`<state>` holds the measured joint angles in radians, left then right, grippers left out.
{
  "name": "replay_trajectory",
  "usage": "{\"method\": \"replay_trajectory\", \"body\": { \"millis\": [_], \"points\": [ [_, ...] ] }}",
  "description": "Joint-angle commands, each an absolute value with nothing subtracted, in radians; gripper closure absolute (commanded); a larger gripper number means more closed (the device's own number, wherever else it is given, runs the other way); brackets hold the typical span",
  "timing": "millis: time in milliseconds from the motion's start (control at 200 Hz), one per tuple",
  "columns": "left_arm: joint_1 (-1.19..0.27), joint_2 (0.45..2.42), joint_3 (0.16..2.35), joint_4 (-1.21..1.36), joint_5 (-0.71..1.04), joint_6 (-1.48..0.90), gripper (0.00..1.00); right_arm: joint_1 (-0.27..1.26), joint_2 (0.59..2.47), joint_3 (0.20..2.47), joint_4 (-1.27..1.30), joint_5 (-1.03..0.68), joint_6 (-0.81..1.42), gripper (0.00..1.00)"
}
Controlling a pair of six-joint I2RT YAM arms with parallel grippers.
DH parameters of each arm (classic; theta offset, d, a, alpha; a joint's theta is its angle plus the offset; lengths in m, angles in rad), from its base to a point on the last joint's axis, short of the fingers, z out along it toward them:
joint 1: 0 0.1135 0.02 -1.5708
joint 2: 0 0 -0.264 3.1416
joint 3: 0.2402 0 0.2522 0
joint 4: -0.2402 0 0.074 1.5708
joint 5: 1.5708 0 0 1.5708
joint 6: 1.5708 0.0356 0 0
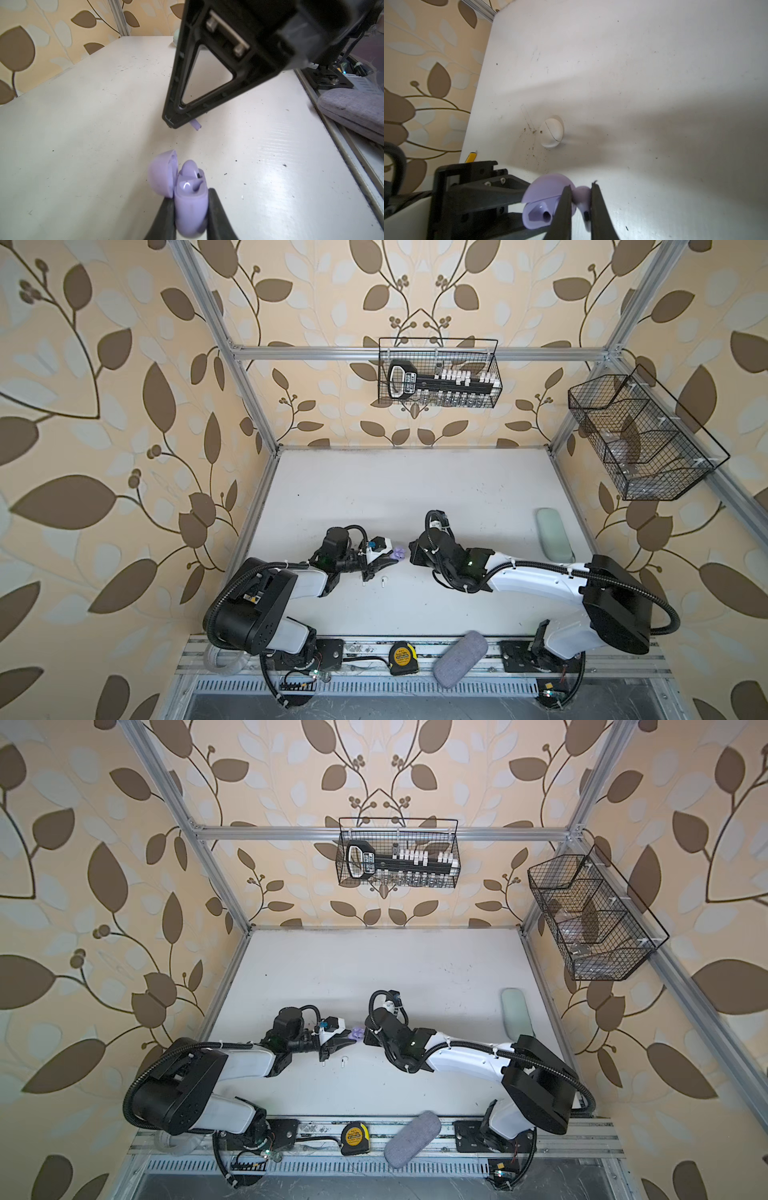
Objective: Insert the wireless bluetooth earbuds into the charging case
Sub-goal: 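Carry the held earbud toward the case in the left gripper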
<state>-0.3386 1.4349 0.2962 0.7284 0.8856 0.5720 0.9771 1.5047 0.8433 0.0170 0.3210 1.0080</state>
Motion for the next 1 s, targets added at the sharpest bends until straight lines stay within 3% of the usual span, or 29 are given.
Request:
{"method": "replay_trajectory", "body": {
  "millis": [0, 1000],
  "points": [
    [-0.330, 1.431, 0.326, 0.750, 0.896, 0.556, 1.00, 0.992, 1.485, 0.833, 0.086, 0.370, 1.035, 0.91],
    [-0.270, 1.506, 0.337, 0.911, 0.880, 0.365, 1.00, 1.026, 1.569, 0.723, 0.520, 0.376, 1.080, 0.90]
  ]
}}
